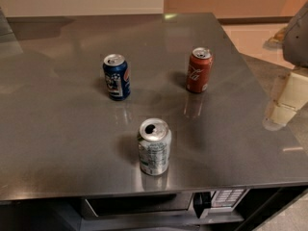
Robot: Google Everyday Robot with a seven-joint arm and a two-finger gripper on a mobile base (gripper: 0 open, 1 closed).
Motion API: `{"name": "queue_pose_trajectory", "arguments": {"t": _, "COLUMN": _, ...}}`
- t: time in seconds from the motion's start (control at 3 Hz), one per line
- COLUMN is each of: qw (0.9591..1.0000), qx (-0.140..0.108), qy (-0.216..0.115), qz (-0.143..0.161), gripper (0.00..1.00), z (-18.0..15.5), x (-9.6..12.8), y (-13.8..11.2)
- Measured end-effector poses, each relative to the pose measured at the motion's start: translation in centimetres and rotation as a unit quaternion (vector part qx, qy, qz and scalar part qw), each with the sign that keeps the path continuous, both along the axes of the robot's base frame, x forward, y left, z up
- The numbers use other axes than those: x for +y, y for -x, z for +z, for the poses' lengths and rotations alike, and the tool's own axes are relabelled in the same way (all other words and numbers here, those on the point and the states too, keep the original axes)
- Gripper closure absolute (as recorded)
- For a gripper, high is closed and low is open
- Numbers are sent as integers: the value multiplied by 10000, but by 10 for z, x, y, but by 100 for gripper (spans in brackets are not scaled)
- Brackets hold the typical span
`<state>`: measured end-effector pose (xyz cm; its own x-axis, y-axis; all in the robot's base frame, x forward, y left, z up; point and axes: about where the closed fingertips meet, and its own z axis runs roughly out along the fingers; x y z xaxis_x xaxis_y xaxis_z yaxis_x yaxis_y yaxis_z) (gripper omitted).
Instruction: Pick pepsi can
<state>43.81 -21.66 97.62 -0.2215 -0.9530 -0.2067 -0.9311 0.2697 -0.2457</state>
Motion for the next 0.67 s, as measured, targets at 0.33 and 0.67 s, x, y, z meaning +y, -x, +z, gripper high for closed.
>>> {"name": "queue_pose_trajectory", "arguments": {"t": 0.33, "qw": 10000, "qx": 0, "qy": 0, "qz": 0, "gripper": 0, "z": 0, "x": 0, "y": 0}}
{"name": "queue_pose_trajectory", "arguments": {"t": 0.67, "qw": 9999, "qx": -85, "qy": -96, "qz": -6, "gripper": 0, "z": 5, "x": 4, "y": -7}}
